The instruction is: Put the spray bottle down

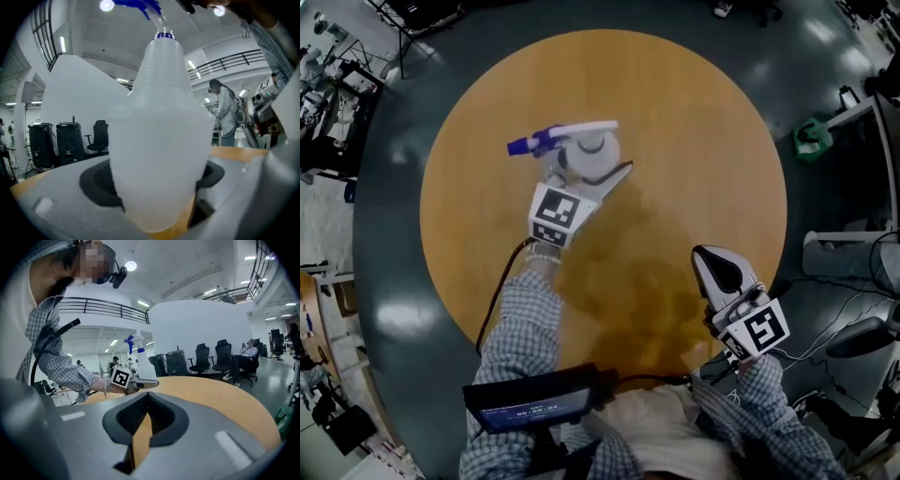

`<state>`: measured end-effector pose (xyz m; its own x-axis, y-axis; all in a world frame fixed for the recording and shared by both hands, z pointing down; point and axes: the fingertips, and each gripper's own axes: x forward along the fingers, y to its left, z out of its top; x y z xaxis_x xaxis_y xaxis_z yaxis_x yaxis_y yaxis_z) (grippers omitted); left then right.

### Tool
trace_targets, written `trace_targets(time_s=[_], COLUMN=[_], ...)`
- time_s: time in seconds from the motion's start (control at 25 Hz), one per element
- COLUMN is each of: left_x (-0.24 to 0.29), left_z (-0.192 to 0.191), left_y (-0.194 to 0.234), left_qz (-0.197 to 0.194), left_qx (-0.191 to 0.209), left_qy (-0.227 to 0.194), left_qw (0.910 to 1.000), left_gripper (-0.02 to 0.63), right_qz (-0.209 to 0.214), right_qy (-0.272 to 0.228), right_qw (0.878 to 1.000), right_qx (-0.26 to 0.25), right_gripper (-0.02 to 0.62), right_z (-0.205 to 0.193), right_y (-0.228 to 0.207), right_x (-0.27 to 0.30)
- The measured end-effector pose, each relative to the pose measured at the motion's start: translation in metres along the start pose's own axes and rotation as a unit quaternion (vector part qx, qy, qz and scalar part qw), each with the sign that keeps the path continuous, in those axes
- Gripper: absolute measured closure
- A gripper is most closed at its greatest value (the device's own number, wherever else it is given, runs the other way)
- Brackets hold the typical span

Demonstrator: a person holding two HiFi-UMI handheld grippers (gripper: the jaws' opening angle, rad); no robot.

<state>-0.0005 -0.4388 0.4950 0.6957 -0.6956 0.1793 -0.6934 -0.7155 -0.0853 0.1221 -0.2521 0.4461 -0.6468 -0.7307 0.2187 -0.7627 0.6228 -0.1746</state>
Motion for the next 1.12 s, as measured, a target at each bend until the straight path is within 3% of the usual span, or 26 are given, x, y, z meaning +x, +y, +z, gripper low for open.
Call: trace_targets(time_s=[0.52, 0.8, 1.12], left_x=[0.056, 0.050, 0.033], left_z=[-0.036, -0.035, -0.043], left_y=[0.011, 0.018, 0.014], left_qz=[0.008, 0.008, 0.005], left_qx=[-0.040, -0.049, -0.045], left_qy=[0.023, 0.000, 0.028], left_qw=[0.9989, 0.9988, 0.9986], left_gripper=[0.176, 0.175, 0.142], right_qz=[-0.017, -0.010, -0.029], right_qy=[0.008, 0.009, 0.011], right_qw=[1.000, 1.000, 0.999], right_qx=[0.014, 0.019, 0.021], right_gripper=[0.592, 0.592, 0.592], right_z=[-0.014, -0.020, -0.022], right_y=[-0.054, -0.046, -0.042], right_x=[0.003, 0.012, -0.005])
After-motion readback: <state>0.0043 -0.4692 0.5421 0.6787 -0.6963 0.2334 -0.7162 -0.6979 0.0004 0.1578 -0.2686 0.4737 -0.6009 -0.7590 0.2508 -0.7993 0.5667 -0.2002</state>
